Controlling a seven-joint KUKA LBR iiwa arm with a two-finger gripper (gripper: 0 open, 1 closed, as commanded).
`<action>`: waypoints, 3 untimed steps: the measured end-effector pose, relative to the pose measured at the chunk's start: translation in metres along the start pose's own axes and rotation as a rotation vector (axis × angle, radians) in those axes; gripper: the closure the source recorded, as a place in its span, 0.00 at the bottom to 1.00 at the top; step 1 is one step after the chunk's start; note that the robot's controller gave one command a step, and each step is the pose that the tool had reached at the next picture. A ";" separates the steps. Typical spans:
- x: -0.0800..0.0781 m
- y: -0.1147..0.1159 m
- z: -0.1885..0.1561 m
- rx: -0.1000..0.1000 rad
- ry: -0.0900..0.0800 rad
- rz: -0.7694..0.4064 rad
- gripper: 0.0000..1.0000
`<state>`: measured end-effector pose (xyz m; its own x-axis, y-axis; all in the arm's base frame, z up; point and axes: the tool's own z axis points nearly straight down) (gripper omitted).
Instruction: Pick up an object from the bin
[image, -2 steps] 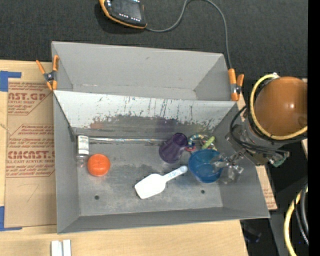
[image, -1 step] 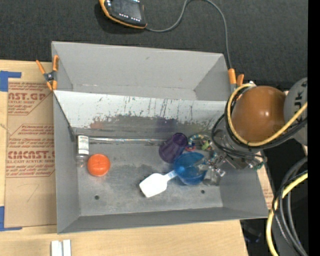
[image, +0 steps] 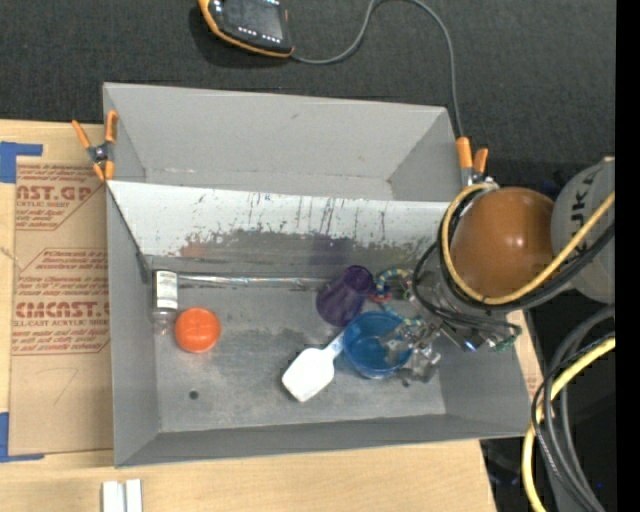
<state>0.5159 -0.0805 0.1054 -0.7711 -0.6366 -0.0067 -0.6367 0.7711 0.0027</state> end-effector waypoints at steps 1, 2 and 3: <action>-0.021 -0.001 0.035 0.003 -0.002 -0.088 1.00; -0.021 0.000 0.035 -0.001 -0.001 -0.089 1.00; 0.006 0.009 -0.031 -0.001 -0.003 -0.274 1.00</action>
Offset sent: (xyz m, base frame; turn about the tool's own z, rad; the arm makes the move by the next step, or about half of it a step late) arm 0.0153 -0.0076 0.1254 -0.0568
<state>0.5052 -0.0779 0.1366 -0.5697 -0.8218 -0.0108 -0.8219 0.5697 0.0011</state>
